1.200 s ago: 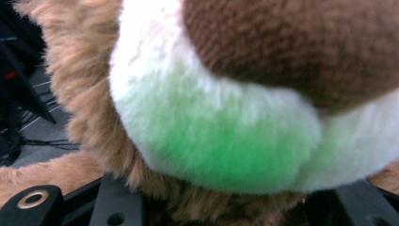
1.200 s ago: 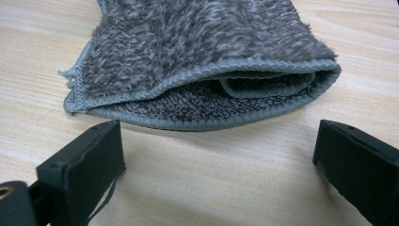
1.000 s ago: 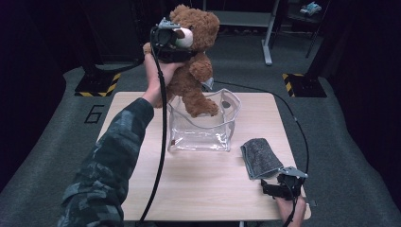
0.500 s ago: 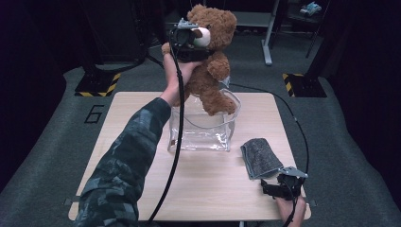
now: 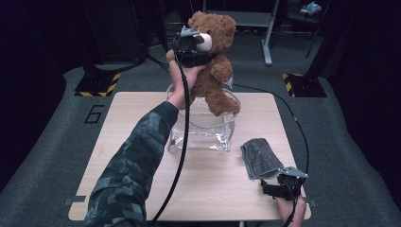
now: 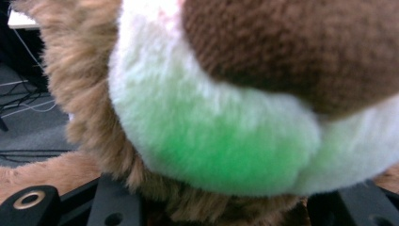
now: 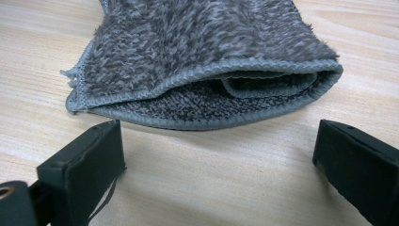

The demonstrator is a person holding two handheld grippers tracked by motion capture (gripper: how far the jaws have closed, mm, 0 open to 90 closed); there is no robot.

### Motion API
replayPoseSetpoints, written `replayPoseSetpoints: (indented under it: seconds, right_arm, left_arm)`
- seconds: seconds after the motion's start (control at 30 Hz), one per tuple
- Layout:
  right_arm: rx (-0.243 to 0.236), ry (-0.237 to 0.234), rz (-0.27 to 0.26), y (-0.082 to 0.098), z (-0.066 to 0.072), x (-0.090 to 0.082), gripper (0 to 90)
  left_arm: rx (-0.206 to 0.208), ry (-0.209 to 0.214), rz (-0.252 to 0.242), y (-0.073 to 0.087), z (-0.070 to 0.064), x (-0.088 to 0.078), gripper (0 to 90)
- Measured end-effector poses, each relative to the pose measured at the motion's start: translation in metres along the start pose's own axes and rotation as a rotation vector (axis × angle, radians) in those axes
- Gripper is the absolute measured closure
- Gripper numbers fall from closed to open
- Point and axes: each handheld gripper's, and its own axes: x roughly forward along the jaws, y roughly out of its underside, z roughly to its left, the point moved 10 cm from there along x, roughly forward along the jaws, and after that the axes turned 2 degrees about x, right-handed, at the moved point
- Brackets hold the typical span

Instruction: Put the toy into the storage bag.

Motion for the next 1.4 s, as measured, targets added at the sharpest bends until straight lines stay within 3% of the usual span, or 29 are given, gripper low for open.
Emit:
replayPoseSetpoints:
  seconds: [0.23,0.5,0.63,0.83,1.1,1.2,1.33,1.4]
  right_arm:
    - [-0.007,0.000,-0.001,0.000,0.000,0.000,2.0]
    - [-0.005,0.001,0.000,0.000,0.000,0.000,1.9]
    - [-0.005,0.002,0.000,0.000,0.000,0.000,2.0]
    - [-0.008,0.003,0.006,0.000,0.000,0.000,1.9]
    - [0.003,0.005,0.000,0.000,-0.001,0.000,2.1]
    - [0.022,-0.012,-0.008,-0.002,0.000,0.000,2.5]
    - [0.016,-0.040,0.025,-0.005,-0.001,-0.003,2.8]
    - [0.014,-0.059,0.016,-0.014,0.000,-0.010,3.9]
  left_arm:
    - [0.016,-0.023,0.013,0.016,0.007,0.001,47.8]
    - [0.012,-0.064,-0.035,0.029,0.011,-0.001,47.1]
    - [0.018,-0.057,-0.056,0.033,0.005,-0.005,46.7]
    - [0.037,-0.030,-0.048,0.043,-0.003,-0.012,46.3]
    - [0.015,-0.023,-0.045,0.056,0.003,-0.018,44.7]
    - [0.035,-0.032,-0.042,0.060,0.003,-0.018,44.4]
    - [0.049,-0.029,-0.033,0.065,0.003,-0.017,44.2]
    - [0.055,-0.032,-0.030,0.068,0.004,-0.017,44.2]
